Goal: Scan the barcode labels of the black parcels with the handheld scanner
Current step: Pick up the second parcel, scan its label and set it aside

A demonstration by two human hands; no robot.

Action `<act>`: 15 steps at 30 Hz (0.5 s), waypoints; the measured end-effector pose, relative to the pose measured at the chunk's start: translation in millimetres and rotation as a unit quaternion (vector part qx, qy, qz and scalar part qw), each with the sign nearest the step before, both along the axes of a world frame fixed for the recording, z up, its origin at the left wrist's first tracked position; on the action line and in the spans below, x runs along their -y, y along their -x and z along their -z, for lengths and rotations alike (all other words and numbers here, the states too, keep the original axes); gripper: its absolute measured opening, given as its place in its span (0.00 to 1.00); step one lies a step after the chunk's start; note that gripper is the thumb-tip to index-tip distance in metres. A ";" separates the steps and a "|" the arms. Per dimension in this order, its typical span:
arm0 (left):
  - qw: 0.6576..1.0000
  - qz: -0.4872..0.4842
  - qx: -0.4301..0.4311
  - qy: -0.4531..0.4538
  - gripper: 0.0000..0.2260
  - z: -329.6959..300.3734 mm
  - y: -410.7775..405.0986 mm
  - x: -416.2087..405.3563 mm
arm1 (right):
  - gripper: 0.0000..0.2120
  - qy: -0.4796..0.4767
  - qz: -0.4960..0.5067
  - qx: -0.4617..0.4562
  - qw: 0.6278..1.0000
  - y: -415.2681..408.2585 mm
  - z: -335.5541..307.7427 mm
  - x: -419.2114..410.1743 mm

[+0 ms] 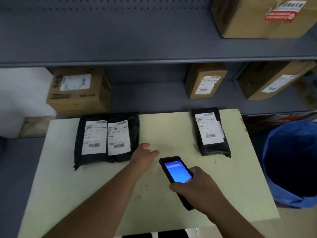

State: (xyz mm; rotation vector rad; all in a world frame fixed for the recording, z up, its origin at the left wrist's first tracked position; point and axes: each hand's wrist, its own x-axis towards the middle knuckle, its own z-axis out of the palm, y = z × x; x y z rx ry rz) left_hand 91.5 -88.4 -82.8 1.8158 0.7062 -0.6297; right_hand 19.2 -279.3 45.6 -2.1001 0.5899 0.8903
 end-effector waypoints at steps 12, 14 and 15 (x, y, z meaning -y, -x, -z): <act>0.999 -0.027 0.013 -0.025 0.30 -22.3 21.8 -93.4 | 0.21 -0.004 -0.062 0.001 0.998 2.7 -0.6 -77.5; 0.999 -0.023 0.011 -0.044 0.27 -21.5 23.6 -108.7 | 0.21 -0.005 -0.069 0.001 0.998 1.6 -0.3 -87.3; 0.998 -0.018 0.012 -0.053 0.27 -20.3 25.3 -117.3 | 0.21 -0.005 -0.074 0.000 0.997 1.0 0.2 -92.8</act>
